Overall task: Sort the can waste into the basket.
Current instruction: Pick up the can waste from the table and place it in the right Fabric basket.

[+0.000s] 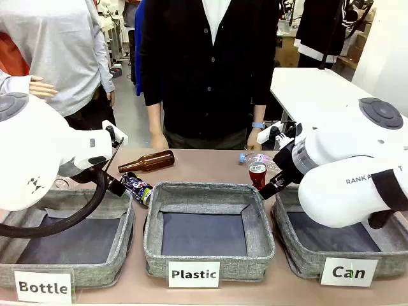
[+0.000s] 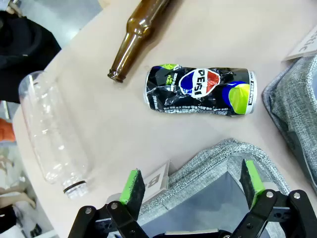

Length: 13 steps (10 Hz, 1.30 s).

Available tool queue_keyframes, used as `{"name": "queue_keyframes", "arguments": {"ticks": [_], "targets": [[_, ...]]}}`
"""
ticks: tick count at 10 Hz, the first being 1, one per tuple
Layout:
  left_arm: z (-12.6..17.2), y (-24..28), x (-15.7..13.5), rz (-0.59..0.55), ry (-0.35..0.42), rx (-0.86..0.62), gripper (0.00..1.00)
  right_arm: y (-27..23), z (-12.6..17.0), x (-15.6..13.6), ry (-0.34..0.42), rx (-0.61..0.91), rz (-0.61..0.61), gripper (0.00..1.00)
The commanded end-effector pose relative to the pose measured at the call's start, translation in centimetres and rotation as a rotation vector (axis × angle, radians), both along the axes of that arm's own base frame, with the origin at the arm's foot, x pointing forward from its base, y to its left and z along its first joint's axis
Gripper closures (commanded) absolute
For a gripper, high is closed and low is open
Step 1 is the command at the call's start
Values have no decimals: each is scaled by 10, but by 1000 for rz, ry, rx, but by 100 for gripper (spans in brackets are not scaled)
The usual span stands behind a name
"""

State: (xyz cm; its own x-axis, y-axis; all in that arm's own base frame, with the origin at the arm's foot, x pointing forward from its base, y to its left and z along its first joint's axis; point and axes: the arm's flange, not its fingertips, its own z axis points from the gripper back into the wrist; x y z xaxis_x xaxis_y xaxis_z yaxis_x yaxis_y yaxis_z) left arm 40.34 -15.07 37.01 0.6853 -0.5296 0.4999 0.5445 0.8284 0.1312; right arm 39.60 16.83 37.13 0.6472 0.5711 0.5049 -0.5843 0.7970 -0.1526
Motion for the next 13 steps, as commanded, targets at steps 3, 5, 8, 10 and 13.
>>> {"name": "queue_keyframes", "arguments": {"ticks": [3,5,8,10,13], "targets": [[0,0,0,0,0,0,0,0,0,0,0,0,0,0],[0,0,0,0,0,0,0,0,0,0,0,0,0,0],[0,0,0,0,0,0,0,0,0,0,0,0,0,0],[0,0,0,0,0,0,0,0,0,0,0,0,0,0],[0,0,0,0,0,0,0,0,0,0,0,0,0,0]]}}
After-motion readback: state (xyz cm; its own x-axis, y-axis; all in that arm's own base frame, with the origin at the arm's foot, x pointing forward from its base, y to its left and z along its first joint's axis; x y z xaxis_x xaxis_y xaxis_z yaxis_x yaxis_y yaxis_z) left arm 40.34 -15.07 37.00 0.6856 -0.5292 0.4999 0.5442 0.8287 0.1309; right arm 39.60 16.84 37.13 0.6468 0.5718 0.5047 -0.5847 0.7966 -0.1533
